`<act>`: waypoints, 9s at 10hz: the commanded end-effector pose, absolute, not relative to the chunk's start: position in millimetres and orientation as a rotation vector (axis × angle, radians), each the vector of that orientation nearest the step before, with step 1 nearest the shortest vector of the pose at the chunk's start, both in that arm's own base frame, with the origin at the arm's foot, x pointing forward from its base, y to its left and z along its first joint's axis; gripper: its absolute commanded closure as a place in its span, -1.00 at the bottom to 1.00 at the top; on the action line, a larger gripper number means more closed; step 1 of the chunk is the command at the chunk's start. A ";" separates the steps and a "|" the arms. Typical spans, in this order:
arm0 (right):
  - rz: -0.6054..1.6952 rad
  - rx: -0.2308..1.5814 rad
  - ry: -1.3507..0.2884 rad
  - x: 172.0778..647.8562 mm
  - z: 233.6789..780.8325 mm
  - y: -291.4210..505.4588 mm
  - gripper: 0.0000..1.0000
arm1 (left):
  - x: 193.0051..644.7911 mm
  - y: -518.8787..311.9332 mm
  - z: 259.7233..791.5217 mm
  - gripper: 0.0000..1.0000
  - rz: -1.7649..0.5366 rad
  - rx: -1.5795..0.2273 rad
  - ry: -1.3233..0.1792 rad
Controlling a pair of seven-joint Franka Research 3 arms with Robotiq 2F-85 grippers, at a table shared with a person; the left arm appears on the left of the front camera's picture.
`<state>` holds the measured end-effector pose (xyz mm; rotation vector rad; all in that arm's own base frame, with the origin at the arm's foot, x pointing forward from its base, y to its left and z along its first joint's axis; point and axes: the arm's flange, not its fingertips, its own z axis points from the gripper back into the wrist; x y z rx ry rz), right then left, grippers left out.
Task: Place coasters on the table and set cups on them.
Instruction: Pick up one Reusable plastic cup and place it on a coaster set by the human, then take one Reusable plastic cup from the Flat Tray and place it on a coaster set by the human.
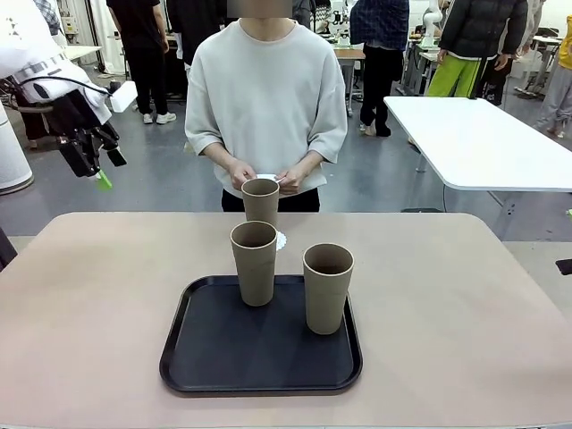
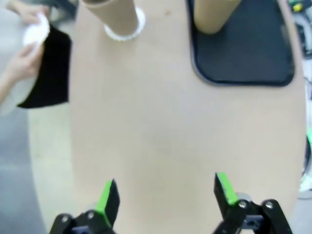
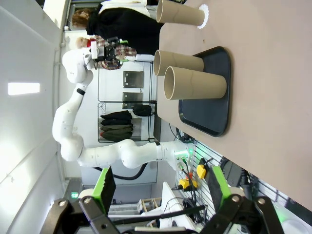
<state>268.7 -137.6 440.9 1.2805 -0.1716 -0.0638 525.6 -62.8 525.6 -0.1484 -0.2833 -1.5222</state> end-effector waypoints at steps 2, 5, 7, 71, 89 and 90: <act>-0.065 1.288 -0.175 269.1 441.0 -137.7 -1.00 | 475.6 -89.8 524.2 -1.00 -1.490 -0.172 -0.275; -0.065 1.288 -0.175 269.1 441.0 -137.7 -1.00 | 510.0 -73.3 525.6 -1.00 -1.514 -0.133 -0.255; -0.065 1.288 -0.175 269.1 441.0 -137.7 -1.00 | 510.0 -73.3 525.6 -1.00 -1.514 -0.133 -0.255; -0.065 1.288 -0.175 269.1 441.0 -137.7 -1.00 | 390.0 234.6 413.3 -1.00 -0.224 -1.257 -0.246; -0.065 1.288 -0.175 269.1 441.0 -137.7 -1.00 | 370.0 -114.3 516.6 -1.00 -1.197 -0.195 -0.412; -0.065 1.288 -0.175 269.1 441.0 -137.7 -1.00 | 374.5 -137.0 501.4 -1.00 -1.263 -0.152 -0.423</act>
